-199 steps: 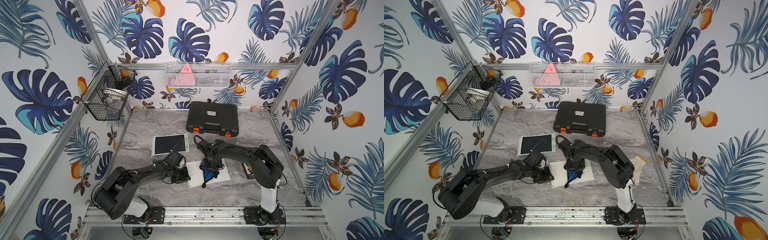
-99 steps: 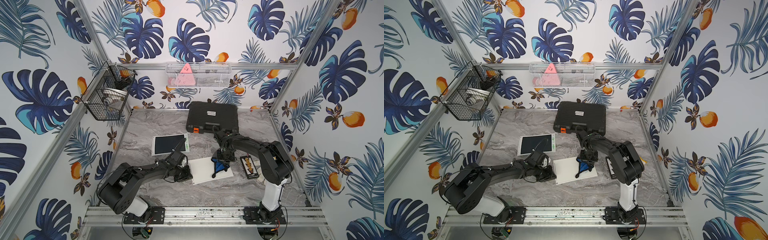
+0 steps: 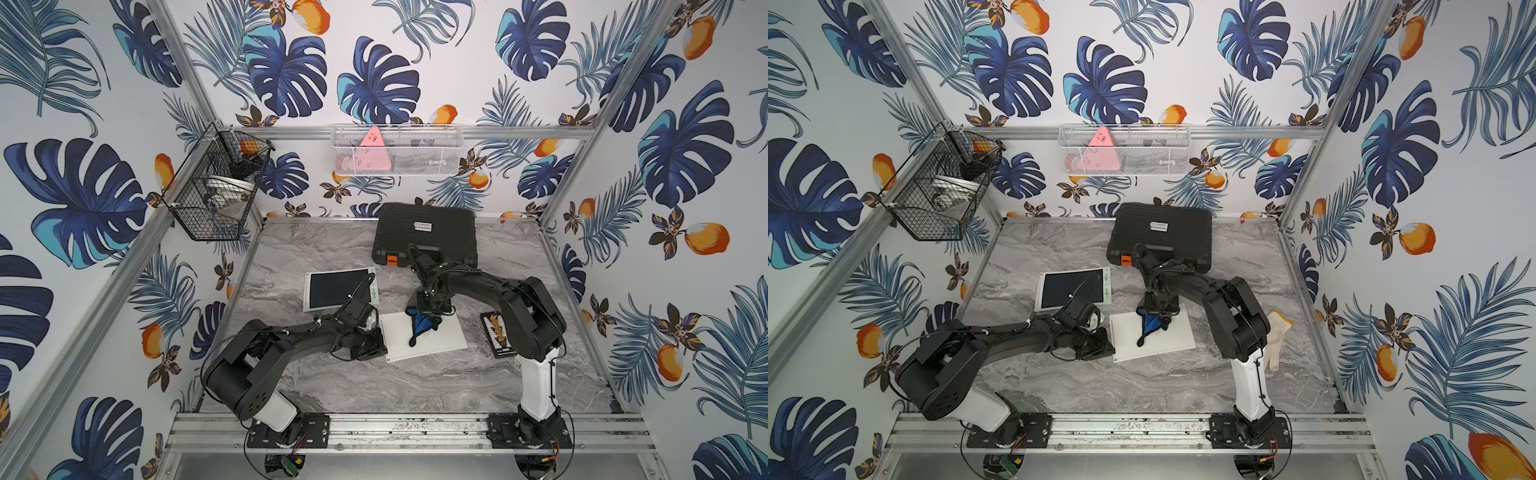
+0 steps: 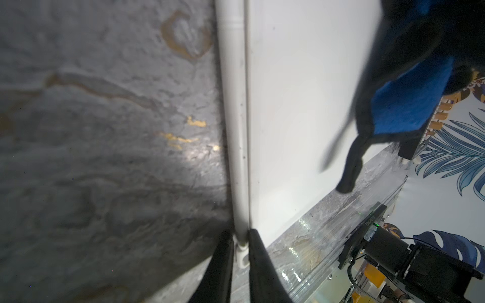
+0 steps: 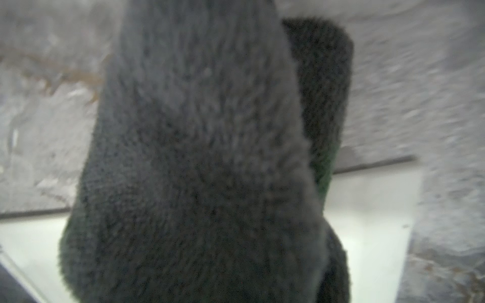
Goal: Wipe the drawing tablet
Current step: Move the drawing tablet to the center of the board.
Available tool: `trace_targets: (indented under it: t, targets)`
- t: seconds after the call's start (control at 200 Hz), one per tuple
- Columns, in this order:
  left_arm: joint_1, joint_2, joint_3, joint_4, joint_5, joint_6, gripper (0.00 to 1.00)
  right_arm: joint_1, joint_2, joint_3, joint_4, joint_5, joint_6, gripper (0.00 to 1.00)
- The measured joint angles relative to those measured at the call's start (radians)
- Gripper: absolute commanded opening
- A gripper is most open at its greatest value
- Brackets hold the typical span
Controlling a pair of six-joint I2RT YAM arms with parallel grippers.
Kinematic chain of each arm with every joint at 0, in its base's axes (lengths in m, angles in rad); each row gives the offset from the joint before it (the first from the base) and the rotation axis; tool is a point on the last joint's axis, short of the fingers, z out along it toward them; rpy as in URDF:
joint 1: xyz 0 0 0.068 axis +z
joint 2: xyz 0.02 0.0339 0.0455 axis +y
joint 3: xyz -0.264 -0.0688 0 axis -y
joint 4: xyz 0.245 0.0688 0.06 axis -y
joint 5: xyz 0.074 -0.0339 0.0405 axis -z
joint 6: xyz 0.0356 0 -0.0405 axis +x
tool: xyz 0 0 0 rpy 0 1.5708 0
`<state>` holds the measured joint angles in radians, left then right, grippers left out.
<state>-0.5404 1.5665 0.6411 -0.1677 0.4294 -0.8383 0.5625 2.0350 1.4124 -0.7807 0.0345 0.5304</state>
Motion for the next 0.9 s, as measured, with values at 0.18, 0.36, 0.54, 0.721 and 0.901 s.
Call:
trace_targets:
  t: [0.18, 0.36, 0.54, 0.721, 0.901]
  targets:
    - [0.0, 0.023, 0.007, 0.038, 0.004, 0.0, 0.19, -0.151, -0.032, -0.041, 0.007, 0.001, -0.056, 0.0]
    - [0.001, 0.056, 0.039, 0.044, 0.019, 0.0, 0.2, -0.17, 0.014, 0.046, -0.065, 0.04, -0.087, 0.0]
    - [-0.001, 0.124, 0.133, 0.011, 0.018, -0.001, 0.23, -0.172, 0.037, 0.153, -0.098, 0.043, -0.116, 0.0]
    - [-0.003, 0.196, 0.237, -0.015, 0.02, -0.001, 0.33, -0.173, -0.106, 0.217, -0.107, 0.087, -0.123, 0.0]
    - [-0.004, 0.242, 0.317, -0.035, 0.038, 0.005, 0.4, -0.178, -0.296, 0.152, -0.122, 0.154, -0.076, 0.0]
